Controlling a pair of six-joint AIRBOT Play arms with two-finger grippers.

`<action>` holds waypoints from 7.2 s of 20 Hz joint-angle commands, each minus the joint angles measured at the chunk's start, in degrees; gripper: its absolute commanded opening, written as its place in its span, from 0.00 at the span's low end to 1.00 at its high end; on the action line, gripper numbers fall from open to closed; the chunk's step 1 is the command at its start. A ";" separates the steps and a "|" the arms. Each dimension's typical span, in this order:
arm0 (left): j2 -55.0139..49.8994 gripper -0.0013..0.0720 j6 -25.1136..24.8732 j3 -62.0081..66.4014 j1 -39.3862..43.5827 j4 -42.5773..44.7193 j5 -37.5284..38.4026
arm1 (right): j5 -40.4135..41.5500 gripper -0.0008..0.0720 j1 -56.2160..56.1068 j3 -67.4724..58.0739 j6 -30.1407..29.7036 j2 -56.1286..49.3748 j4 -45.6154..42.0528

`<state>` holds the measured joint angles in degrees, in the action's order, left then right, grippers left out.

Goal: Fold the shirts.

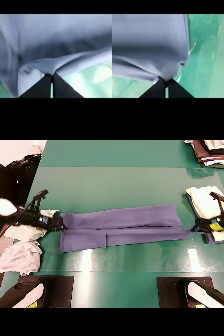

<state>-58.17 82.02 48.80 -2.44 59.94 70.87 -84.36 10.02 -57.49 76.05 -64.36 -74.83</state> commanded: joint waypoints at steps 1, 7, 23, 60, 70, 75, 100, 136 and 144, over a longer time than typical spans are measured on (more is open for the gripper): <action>-11.52 0.05 -2.14 6.78 -0.04 0.09 -7.10 | 2.56 0.04 -4.28 -8.92 1.81 -12.02 0.35; -16.70 0.05 -2.05 9.90 -0.04 -0.11 -17.22 | 3.45 0.04 -4.90 -21.46 2.14 -24.76 9.16; -16.52 0.05 -2.95 16.79 0.46 -7.26 -5.75 | 0.96 0.74 7.91 -10.93 -11.19 -31.63 19.91; -42.10 0.05 4.57 41.70 28.57 -8.81 -14.21 | 4.22 0.04 -32.74 -34.40 -5.66 -13.29 34.80; -19.76 0.05 4.55 42.23 4.72 6.05 -6.23 | 18.99 0.35 -59.19 -44.13 -18.40 -34.99 44.81; -16.00 0.05 3.78 42.21 -0.50 6.10 -1.29 | 10.03 0.64 -61.33 -55.76 -13.18 -44.78 41.62; -16.11 0.05 0.07 42.18 -0.39 5.86 2.16 | 17.42 0.81 -36.26 -15.41 -9.33 -42.58 48.52; -16.72 0.05 0.55 41.88 29.22 5.68 -19.43 | 20.52 0.04 20.09 -47.76 -5.31 -27.39 28.74; -16.70 0.05 0.48 41.79 29.22 5.68 -18.08 | 10.34 0.04 22.99 -56.46 -5.09 -24.17 28.11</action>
<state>-74.87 82.59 90.61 26.74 65.60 51.94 -70.72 31.64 -113.95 70.78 -90.39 -46.44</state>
